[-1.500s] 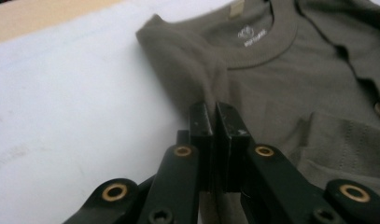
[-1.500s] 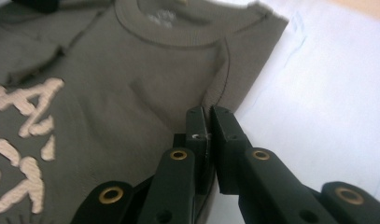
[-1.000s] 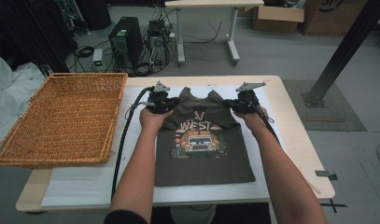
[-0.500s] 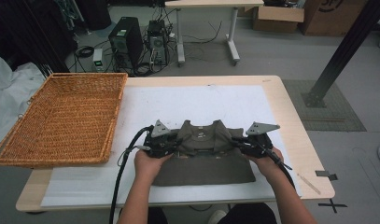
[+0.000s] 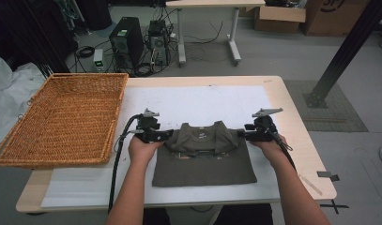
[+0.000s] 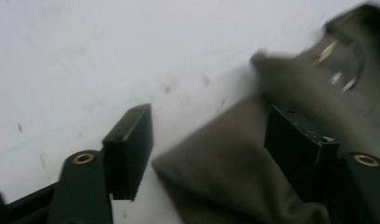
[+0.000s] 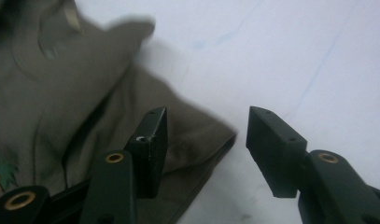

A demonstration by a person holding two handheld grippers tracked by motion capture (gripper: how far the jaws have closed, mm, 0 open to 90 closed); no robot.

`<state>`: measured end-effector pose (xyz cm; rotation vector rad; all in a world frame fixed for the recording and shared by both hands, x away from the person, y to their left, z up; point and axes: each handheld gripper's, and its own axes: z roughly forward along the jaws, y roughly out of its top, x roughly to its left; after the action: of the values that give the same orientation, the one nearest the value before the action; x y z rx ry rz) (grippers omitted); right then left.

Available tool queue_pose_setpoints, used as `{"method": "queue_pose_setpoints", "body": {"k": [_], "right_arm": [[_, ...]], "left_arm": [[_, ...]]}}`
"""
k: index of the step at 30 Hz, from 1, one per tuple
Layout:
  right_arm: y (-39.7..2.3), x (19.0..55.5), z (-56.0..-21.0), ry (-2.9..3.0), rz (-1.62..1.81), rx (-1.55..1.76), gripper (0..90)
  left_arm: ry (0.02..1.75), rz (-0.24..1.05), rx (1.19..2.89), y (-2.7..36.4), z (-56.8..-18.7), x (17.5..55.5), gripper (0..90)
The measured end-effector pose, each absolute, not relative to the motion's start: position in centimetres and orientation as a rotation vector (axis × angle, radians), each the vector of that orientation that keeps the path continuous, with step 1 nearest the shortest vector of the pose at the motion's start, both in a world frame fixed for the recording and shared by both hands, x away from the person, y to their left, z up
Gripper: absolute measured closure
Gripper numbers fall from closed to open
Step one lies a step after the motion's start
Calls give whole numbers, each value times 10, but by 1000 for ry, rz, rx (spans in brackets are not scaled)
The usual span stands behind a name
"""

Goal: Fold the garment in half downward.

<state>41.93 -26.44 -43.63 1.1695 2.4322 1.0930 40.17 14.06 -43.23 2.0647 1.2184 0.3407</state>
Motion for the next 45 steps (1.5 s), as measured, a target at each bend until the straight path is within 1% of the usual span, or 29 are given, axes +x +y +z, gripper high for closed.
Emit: {"method": "queue_pose_setpoints", "body": {"k": [1, 2, 3, 5, 7, 12, 16, 18, 22, 24, 25, 26, 27, 28, 29, 30, 31, 33, 34, 37, 38, 41, 43, 44, 45], "right_arm": [[-262, 418, -440, 2463, 1097, 1150, 625], [-261, 415, -441, 2460, 1121, 1109, 750], [-259, 414, -441, 2464, 1141, 1072, 802], [-258, 413, -441, 2455, 1135, 1053, 850], [-258, 417, -441, 2439, 1144, 1061, 859], [-261, 433, -442, 2389, 1155, 1092, 862], [-260, 451, -442, 2372, 1142, 1105, 863], [-260, 457, -441, 2385, 1130, 1101, 863], [-261, 456, -439, 2415, 1111, 1094, 857], [-262, 454, -438, 2428, 1100, 1092, 854], [-263, 453, -437, 2426, 1101, 1095, 846], [-263, 452, -437, 2428, 1097, 1108, 810], [-263, 451, -435, 2412, 1091, 1117, 711], [-264, 450, -433, 2388, 1103, 1135, 680], [-265, 448, -430, 2373, 1131, 1143, 664], [-264, 447, -426, 2350, 1148, 1144, 626], [-263, 446, -422, 2325, 1175, 1141, 603], [-256, 445, -414, 2315, 1232, 1125, 571], [-251, 445, -410, 2316, 1250, 1112, 544], [-235, 452, -404, 2334, 1284, 1121, 498], [-228, 457, -404, 2340, 1304, 1150, 498], [-217, 469, -408, 2354, 1319, 1188, 520], [-212, 478, -415, 2384, 1287, 1225, 526], [-211, 482, -419, 2403, 1268, 1260, 553], [-210, 486, -424, 2426, 1261, 1297, 627]], "left_arm": [[1185, 363, 2121, 138, -435, 400, 549], [1144, 413, 2136, 135, -437, 397, 617], [1122, 387, 2135, 134, -437, 397, 732], [1145, 397, 2116, 133, -436, 398, 820], [1148, 421, 2107, 133, -436, 403, 843], [1187, 456, 2066, 138, -439, 422, 847], [1200, 459, 2055, 137, -439, 440, 848], [1200, 436, 2060, 135, -438, 444, 847], [1189, 371, 2054, 135, -435, 437, 842], [1194, 368, 2051, 136, -433, 432, 840], [1199, 363, 2043, 138, -431, 429, 836], [1210, 354, 2039, 139, -430, 427, 832], [1211, 342, 2041, 139, -429, 426, 811], [1211, 343, 2046, 140, -426, 425, 753], [1224, 359, 2039, 140, -423, 425, 651], [1240, 346, 2020, 140, -420, 425, 553], [1239, 330, 1990, 140, -418, 424, 508], [1225, 349, 1945, 135, -412, 421, 436], [1209, 346, 1931, 130, -410, 422, 420], [1170, 307, 1920, 116, -408, 431, 407], [1167, 299, 1923, 112, -409, 436, 395], [1182, 280, 1946, 103, -415, 454, 401], [1208, 221, 1948, 100, -423, 465, 462], [1216, 192, 1950, 99, -428, 469, 498], [1207, 180, 1951, 98, -430, 470, 584]]}}
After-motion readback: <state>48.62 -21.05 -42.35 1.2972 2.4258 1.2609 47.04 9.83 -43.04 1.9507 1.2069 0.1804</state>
